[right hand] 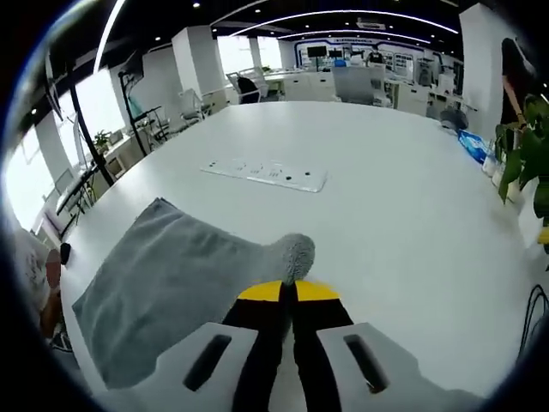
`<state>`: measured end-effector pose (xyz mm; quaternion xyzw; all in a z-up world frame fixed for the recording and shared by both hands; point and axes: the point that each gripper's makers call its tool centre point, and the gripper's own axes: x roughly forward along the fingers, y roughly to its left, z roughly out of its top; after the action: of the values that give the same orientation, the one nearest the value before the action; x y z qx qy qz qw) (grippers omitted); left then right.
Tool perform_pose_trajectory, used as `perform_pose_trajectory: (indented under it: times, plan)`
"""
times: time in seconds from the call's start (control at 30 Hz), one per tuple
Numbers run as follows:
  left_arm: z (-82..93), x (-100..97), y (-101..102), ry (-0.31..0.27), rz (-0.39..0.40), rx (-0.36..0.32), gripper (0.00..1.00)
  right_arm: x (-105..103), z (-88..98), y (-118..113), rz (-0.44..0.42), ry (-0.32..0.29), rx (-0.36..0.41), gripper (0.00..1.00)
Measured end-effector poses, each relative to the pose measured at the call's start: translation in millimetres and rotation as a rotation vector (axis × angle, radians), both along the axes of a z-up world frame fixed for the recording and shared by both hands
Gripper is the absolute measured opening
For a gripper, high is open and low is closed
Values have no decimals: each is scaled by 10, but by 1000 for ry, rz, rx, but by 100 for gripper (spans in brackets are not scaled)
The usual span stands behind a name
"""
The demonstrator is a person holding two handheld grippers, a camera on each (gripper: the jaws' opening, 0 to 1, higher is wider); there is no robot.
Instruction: Fold the towel on the table until its edges align and the towel forms a compact rectangular stack.
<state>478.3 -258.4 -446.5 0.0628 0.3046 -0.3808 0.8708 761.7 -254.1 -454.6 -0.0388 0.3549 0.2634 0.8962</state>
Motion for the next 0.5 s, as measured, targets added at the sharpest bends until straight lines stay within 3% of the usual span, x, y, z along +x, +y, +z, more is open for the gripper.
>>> perform_pose_trajectory:
  times: [0.1, 0.17, 0.5]
  plan:
    - [87, 5, 57, -42, 5, -5, 3, -41, 107, 115, 12, -8, 11, 0]
    - [138, 7, 92, -44, 11, -19, 3, 8, 64, 109, 4, -8, 21, 0]
    - [380, 21, 317, -60, 48, -72, 3, -6, 342, 424, 9, -37, 46, 0]
